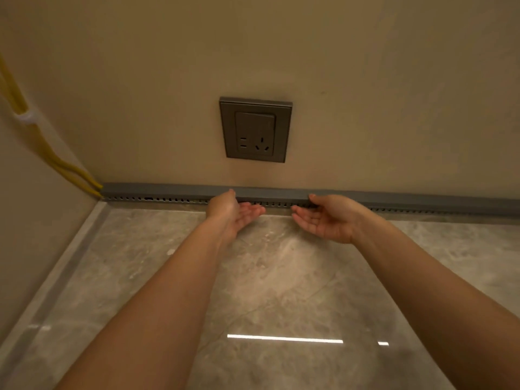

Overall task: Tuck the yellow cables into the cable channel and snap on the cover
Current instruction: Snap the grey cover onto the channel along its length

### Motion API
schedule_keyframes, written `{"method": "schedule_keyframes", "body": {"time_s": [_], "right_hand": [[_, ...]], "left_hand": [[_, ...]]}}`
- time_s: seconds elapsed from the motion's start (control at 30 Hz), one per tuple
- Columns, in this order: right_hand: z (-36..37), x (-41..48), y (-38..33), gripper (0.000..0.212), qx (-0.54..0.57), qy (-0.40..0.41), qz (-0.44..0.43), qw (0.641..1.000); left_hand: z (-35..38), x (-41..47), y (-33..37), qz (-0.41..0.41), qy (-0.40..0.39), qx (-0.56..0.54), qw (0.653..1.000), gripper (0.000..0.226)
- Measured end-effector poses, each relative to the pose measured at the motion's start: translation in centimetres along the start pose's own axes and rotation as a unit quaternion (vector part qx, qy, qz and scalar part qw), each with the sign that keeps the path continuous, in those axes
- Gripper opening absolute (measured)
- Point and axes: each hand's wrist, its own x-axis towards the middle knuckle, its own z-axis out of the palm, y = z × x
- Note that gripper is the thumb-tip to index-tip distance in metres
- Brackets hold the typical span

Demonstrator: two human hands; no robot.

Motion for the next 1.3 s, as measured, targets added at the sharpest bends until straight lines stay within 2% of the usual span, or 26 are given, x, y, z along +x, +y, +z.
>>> {"method": "schedule_keyframes", "body": {"time_s": [0.3,0.43,0.5,0.73,0.9,1.03,1.13,1.3], "right_hand": [[-0.1,0.6,-0.1,0.013,0.027,-0.002,-0.004,1.0],[0.0,0.6,0.4,0.02,-0.055,0.023,-0.013,0.998],[0.2,0.5,0.7,0.027,-0.091,0.032,-0.012,0.995],[0.3,0.5,1.6,0.036,-0.105,0.042,-0.051,0.992],[-0.1,0.5,1.5,0.042,-0.116,0.016,-0.059,0.991],[-1.2,0.7,1.7,0.036,-0.125,0.017,-0.085,0.988],[-3.6,0.4,1.1,0.034,-0.105,0.011,-0.094,0.99],[-9.9,-1.0,-1.7,0.033,-0.094,-0.01,-0.058,0.994]], "left_hand": [[-0.4,0.8,-1.0,0.002,-0.006,-0.008,1.0,0.048],[0.6,1.2,-2.0,-0.004,0.023,-0.009,1.0,0.055],[1.5,1.1,-2.6,-0.014,0.012,0.001,1.0,0.056],[5.6,0.1,-4.2,-0.056,-0.074,0.108,0.99,0.055],[7.6,-0.5,-4.3,-0.046,-0.026,0.082,0.995,0.055],[7.9,-0.4,-4.0,-0.051,0.001,0.077,0.996,0.048],[8.0,-0.8,-4.0,-0.055,0.014,0.079,0.995,0.048],[8.7,-1.3,-4.2,-0.046,0.064,0.104,0.991,0.048]]}}
